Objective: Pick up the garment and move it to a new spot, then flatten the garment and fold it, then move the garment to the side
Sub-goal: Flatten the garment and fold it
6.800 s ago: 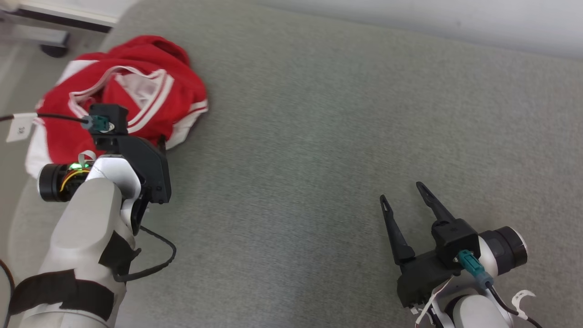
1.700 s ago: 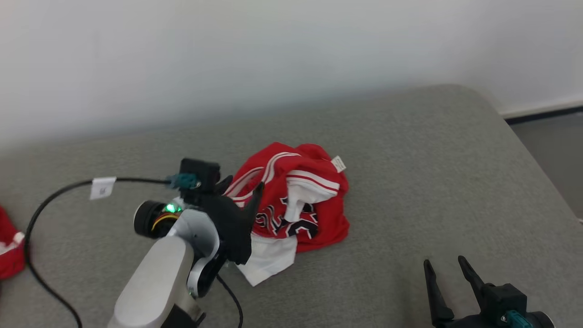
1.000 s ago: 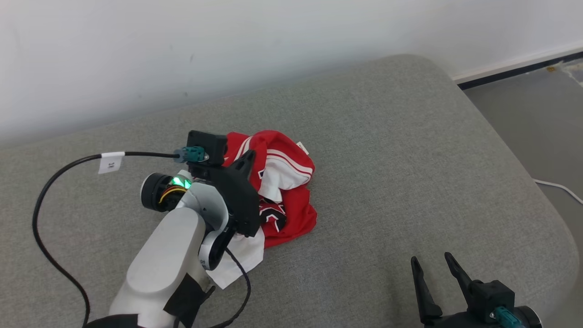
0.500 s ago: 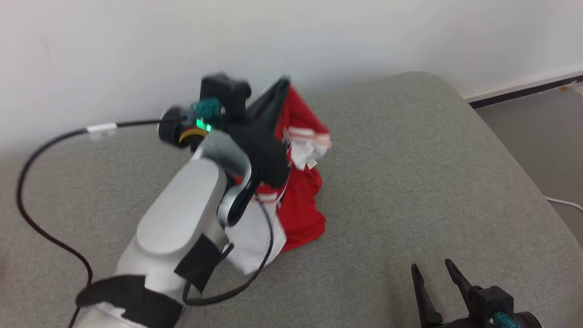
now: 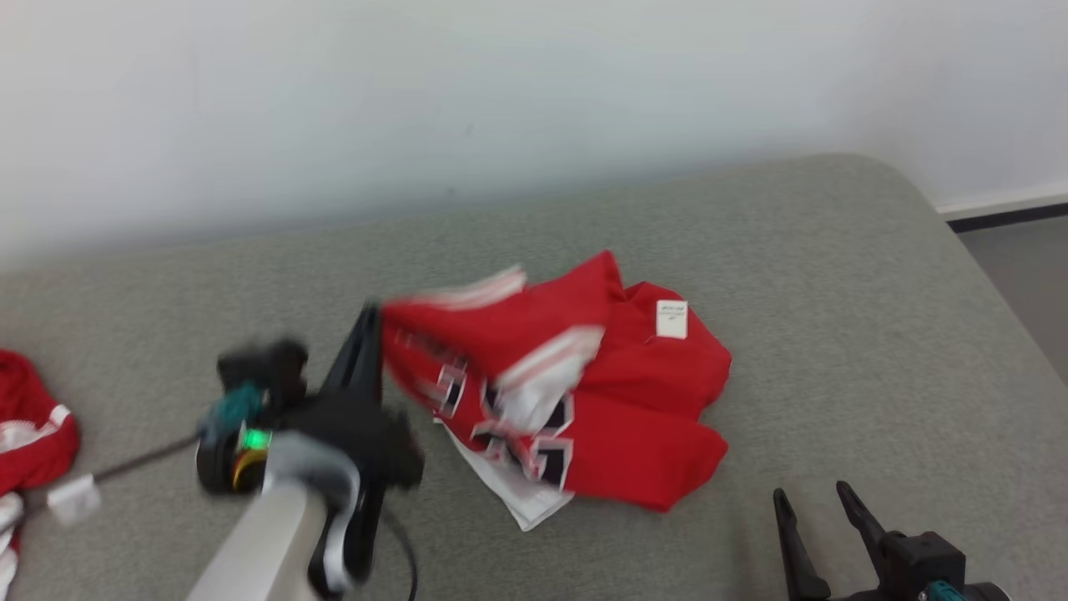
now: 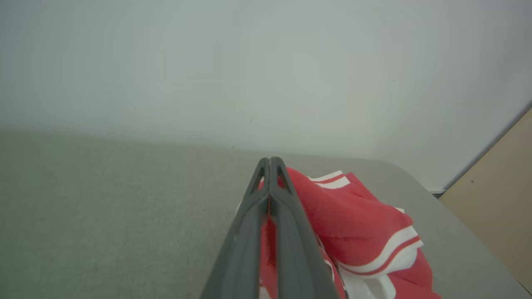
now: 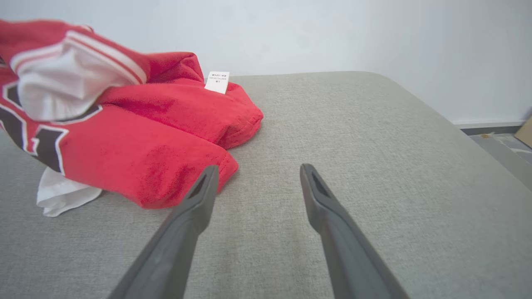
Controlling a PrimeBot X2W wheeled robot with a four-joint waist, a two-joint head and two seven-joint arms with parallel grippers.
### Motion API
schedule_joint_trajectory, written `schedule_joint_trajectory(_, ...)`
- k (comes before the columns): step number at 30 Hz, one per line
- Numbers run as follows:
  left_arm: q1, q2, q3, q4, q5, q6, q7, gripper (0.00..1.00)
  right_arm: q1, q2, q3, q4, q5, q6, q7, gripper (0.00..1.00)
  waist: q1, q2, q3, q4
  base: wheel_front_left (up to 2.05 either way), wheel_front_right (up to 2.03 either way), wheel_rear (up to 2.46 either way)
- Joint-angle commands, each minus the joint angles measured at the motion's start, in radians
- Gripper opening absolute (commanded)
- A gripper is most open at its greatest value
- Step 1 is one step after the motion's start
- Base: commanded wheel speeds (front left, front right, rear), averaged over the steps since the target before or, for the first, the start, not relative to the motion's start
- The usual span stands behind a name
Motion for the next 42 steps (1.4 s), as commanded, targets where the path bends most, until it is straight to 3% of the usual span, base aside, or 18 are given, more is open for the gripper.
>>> schedule_joint_trajectory(1,0.055,0.012,0.008,-0.002,-0.018,0.008,-0.011,0.00,-0.004,0.001,0.005,-0.005,0.001,-0.002,0.005,1.00,0.0000,-0.0001,0.016,0.057,0.00,0.00,0.00)
schedule_joint_trajectory(4,0.160,0.040,0.031,0.034,-0.028,0.039,-0.032,0.00,-0.024,0.001,0.009,-0.012,0.003,-0.002,0.007,1.00,0.0000,-0.0001,0.031,0.092,0.00,0.00,0.00)
schedule_joint_trajectory(5,0.179,0.048,0.037,0.050,-0.024,0.045,-0.044,0.87,-0.031,0.001,0.013,-0.011,0.004,-0.002,0.008,1.00,0.0000,-0.0001,0.035,0.099,0.00,0.00,0.00)
schedule_joint_trajectory(6,0.192,0.049,0.050,0.067,-0.030,0.056,-0.055,1.00,-0.037,0.001,0.018,-0.011,0.005,-0.002,0.009,1.00,0.0000,-0.0001,0.039,0.107,0.00,0.00,0.00)
schedule_joint_trajectory(10,0.213,0.047,0.073,0.104,-0.026,0.088,-0.107,1.00,-0.052,0.000,0.027,-0.002,0.004,-0.002,0.011,1.00,0.0000,-0.0001,0.044,0.121,0.00,0.00,0.00)
schedule_joint_trajectory(14,0.230,0.028,0.062,0.062,-0.038,0.057,-0.115,1.00,-0.051,0.001,0.028,0.004,-0.005,-0.002,0.011,1.00,0.0000,-0.0001,0.041,0.126,0.00,0.00,0.00)
schedule_joint_trajectory(22,0.205,-0.041,-0.117,-0.061,-0.039,-0.011,0.091,1.00,-0.054,0.001,0.034,-0.001,0.002,-0.002,0.016,1.00,0.0000,-0.0001,0.050,0.090,0.00,0.00,0.00)
schedule_joint_trajectory(25,0.181,-0.063,-0.155,-0.037,-0.033,0.001,0.138,1.00,-0.063,0.001,0.041,0.001,0.013,-0.002,0.012,1.00,0.0000,-0.0001,0.060,0.058,0.00,0.00,0.00)
schedule_joint_trajectory(31,0.092,-0.084,-0.157,0.089,-0.002,0.058,0.129,1.00,-0.071,0.001,0.045,0.012,0.025,-0.002,0.001,1.00,0.0000,-0.0001,0.086,-0.021,0.00,0.00,0.00)
schedule_joint_trajectory(40,0.039,-0.088,-0.146,0.184,-0.011,0.082,0.131,1.00,-0.081,0.001,0.042,0.025,0.038,-0.002,-0.010,1.00,0.0000,-0.0001,0.105,-0.067,0.00,0.00,0.00)
schedule_joint_trajectory(41,0.034,-0.086,-0.141,0.189,-0.010,0.084,0.121,0.56,-0.086,0.001,0.040,0.030,0.038,-0.002,-0.011,1.00,0.0000,-0.0001,0.105,-0.068,0.00,0.00,0.00)
schedule_joint_trajectory(42,0.031,-0.082,-0.140,0.193,-0.005,0.083,0.113,0.00,-0.089,0.001,0.039,0.033,0.039,-0.002,-0.013,1.00,0.0000,-0.0001,0.106,-0.067,0.00,0.00,0.00)
